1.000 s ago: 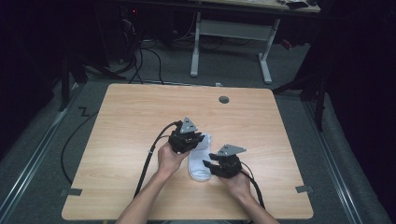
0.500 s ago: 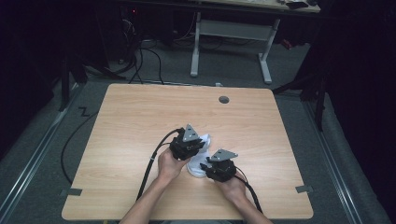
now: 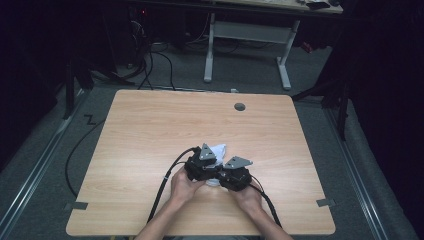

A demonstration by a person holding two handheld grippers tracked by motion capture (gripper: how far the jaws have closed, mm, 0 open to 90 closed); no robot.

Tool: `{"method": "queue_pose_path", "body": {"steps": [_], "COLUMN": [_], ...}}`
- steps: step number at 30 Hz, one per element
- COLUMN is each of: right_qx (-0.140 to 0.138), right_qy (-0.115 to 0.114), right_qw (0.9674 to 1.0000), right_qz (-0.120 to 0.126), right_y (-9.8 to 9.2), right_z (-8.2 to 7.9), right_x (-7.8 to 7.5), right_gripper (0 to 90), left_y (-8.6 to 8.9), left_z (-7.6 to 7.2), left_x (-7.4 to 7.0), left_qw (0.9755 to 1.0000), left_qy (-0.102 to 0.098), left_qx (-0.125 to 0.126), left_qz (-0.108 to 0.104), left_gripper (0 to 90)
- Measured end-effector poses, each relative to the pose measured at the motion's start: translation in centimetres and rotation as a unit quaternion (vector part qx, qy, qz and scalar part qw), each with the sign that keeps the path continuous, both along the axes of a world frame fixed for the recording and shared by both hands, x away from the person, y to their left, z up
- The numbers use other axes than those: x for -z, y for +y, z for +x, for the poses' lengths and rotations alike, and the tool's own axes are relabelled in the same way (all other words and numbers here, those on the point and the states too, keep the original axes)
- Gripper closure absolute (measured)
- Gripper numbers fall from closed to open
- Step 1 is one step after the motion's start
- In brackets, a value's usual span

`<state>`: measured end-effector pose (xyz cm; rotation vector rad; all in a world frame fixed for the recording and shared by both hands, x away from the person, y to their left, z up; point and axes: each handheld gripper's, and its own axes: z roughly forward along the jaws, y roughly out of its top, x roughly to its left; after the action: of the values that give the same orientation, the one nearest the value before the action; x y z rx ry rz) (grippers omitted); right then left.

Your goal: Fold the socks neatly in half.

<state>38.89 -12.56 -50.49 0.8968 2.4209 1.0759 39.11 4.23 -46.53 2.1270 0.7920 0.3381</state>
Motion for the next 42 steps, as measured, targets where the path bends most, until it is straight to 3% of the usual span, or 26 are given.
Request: {"method": "queue_pose_path", "body": {"steps": [4, 7, 9, 15, 17, 21, 26, 28, 29, 33, 35, 42], "right_qx": [0.001, -0.008, -0.010, -0.018, -0.023, -0.028, -0.015, -0.006, -0.002, -0.003, -0.007, -0.022], "right_qy": [0.001, 0.025, 0.020, 0.021, 0.031, 0.028, 0.029, 0.044, 0.037, 0.007, 0.004, 0.039], "right_qw": [1.0000, 0.9991, 0.9988, 0.9994, 0.9992, 0.9992, 0.9994, 0.9987, 0.9986, 0.9978, 0.9983, 0.9981], "right_qz": [0.000, 0.034, 0.044, 0.021, 0.016, -0.002, 0.007, 0.025, 0.038, 0.066, 0.058, 0.043], "right_y": [-0.1, -0.7, -1.2, -2.0, -2.0, -1.6, -1.4, -2.0, -2.5, -3.6, -3.4, -1.2], "right_z": [0.0, 0.1, -0.1, -0.7, -0.7, -0.5, 0.3, 0.4, 0.0, -0.9, -0.5, 2.1], "right_x": [-0.1, -0.6, -1.3, -1.5, -1.2, -0.4, -0.3, -0.8, -1.3, -3.8, -4.2, -3.5], "right_gripper": [60.1, 61.6, 62.4, 64.3, 67.4, 70.5, 69.0, 69.0, 69.9, 70.9, 70.6, 63.5], "left_y": [0.4, 1.2, 1.8, 3.3, 3.4, 3.1, 2.8, 3.0, 3.1, 3.1, 2.9, 1.8], "left_z": [-0.9, -1.7, -1.9, -2.5, -2.9, -3.1, -2.1, -2.0, -2.1, -2.4, -2.3, -2.3], "left_x": [-1.0, -1.3, -1.2, 0.1, 0.7, 1.7, 2.5, 2.7, 2.8, 2.7, 2.6, 2.8], "left_qw": [0.9999, 0.9997, 0.9995, 0.9978, 0.9966, 0.9958, 0.9939, 0.9928, 0.9924, 0.9932, 0.9938, 0.9943], "left_qy": [-0.012, -0.019, -0.015, 0.002, -0.003, -0.001, 0.000, -0.003, -0.006, -0.008, -0.006, -0.003], "left_qx": [-0.005, -0.014, -0.025, -0.067, -0.080, -0.085, -0.104, -0.112, -0.116, -0.111, -0.109, -0.104], "left_qz": [-0.006, -0.006, -0.009, 0.000, 0.018, 0.033, 0.036, 0.041, 0.042, 0.033, 0.019, 0.023], "left_gripper": [53.1, 49.6, 48.5, 46.6, 46.6, 46.6, 46.3, 46.1, 46.5, 46.6, 46.5, 47.3]}}
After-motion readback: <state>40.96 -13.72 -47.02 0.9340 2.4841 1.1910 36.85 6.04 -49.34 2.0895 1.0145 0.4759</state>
